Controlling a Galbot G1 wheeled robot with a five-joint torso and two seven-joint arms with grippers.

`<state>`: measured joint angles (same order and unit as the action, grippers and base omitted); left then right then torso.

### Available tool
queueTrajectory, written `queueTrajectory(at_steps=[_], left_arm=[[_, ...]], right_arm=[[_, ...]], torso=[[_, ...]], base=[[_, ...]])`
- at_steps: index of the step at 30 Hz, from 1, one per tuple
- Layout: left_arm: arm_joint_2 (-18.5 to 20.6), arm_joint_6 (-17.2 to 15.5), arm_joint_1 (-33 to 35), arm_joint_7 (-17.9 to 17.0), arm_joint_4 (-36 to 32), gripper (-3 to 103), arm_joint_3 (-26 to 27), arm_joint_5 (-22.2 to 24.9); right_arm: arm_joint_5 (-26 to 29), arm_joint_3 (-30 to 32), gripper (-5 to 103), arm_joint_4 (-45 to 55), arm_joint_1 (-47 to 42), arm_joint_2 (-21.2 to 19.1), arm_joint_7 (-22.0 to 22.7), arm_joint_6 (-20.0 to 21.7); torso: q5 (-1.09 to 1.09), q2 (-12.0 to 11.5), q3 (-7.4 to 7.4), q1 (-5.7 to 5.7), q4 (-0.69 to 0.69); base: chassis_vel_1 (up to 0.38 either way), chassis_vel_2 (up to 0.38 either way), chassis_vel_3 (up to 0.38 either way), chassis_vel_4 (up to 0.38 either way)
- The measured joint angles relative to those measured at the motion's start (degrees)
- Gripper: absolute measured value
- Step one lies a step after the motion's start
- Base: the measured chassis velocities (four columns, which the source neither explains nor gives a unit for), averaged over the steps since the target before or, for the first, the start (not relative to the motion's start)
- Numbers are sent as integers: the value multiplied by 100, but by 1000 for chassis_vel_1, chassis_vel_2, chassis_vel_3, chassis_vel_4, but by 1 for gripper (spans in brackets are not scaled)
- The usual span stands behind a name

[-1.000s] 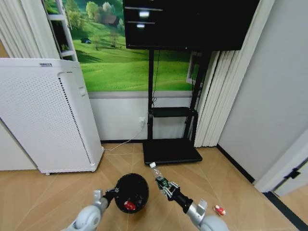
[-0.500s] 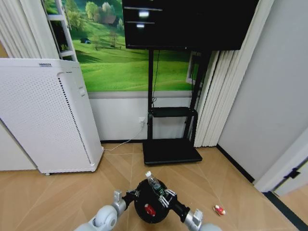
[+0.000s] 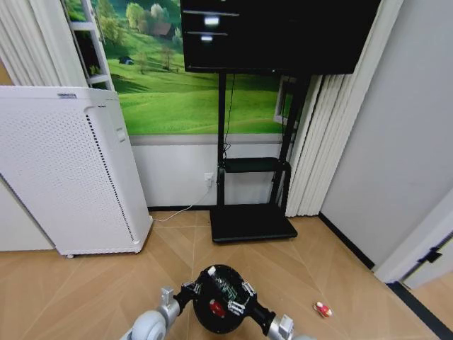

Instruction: Pick up the trash bin and place the garbage on the floor into it.

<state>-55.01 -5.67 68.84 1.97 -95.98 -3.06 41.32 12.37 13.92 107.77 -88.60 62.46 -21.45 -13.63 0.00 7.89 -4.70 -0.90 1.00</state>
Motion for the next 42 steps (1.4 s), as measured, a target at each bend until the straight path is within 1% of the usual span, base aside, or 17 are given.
queueTrajectory(at_steps=[2,5,6,8,10,11,14,15,16,18,19,21,26,34,36,37,42], left_arm=[[-12,0,17,-2,-2,4,14,-3],[-59,-23,185,-155,-123,4,257,129],[-59,-23,185,-155,-123,4,257,129],[-86,-102,530,-430,-287,4,633,325],[-86,-129,674,-492,-326,4,756,338],[-82,-141,970,-577,-402,4,1030,305],[-105,-141,1262,-687,-544,4,1389,277],[-156,-175,1481,-956,-698,4,1756,277],[-156,-175,1481,-956,-698,4,1756,277],[-242,-397,1716,-1642,-919,4,2371,388],[-242,-397,1716,-1642,-919,4,2371,388],[-220,-516,1748,-1977,-999,4,2712,693],[-168,-595,1739,-2156,-1081,4,3060,1104],[-168,-621,1796,-2181,-1203,4,3438,1346],[-163,-633,1817,-2183,-1251,4,3483,1385],[-169,-662,1855,-2184,-1300,4,3544,1417],[-211,-763,2047,-2214,-1439,4,3903,1486]], right_arm=[[13,14,83,12,-22,-7,17,-6],[187,117,98,76,-61,106,199,7],[187,117,98,76,-61,106,199,7],[394,235,100,140,-89,192,464,243],[408,268,100,139,-98,201,563,284],[373,352,100,132,-119,216,754,368],[379,414,100,116,-150,243,945,437],[413,457,100,110,-178,292,1083,498],[413,457,100,110,-178,292,1083,498],[466,535,100,95,-228,420,1208,551],[466,535,100,95,-228,420,1208,551],[459,623,100,85,-334,566,1244,555],[384,754,100,21,-442,687,1247,542],[170,813,100,-393,-261,585,1386,506],[42,770,100,-632,-118,603,1591,590],[-42,711,100,-948,77,631,1904,747],[-228,666,100,-1840,565,627,2423,1174]], torso=[[0,0,0,0,0],[0,0,0,0,1],[0,0,0,0,1],[-1,0,1,0,2],[0,0,0,0,-1],[-1,0,0,0,-5],[-1,1,0,0,-2],[0,1,0,0,-1],[0,1,0,0,-1],[2,1,0,0,-2],[2,1,0,0,-2],[-1,1,0,0,-1],[-1,1,0,0,3],[-2,1,0,0,-1],[3,1,0,0,2],[0,1,-1,0,4],[3,0,0,0,0]], base=[[0,0,0,0],[0,0,0,0],[0,0,0,0],[0,0,0,0],[0,0,0,0],[0,0,0,0],[0,0,0,0],[0,0,0,0],[0,0,0,0],[0,0,0,0],[0,0,0,0],[0,0,0,0],[-62,-52,56,62],[-186,-185,175,166],[-219,-178,200,214],[-144,-168,183,113],[-69,-91,79,54]])
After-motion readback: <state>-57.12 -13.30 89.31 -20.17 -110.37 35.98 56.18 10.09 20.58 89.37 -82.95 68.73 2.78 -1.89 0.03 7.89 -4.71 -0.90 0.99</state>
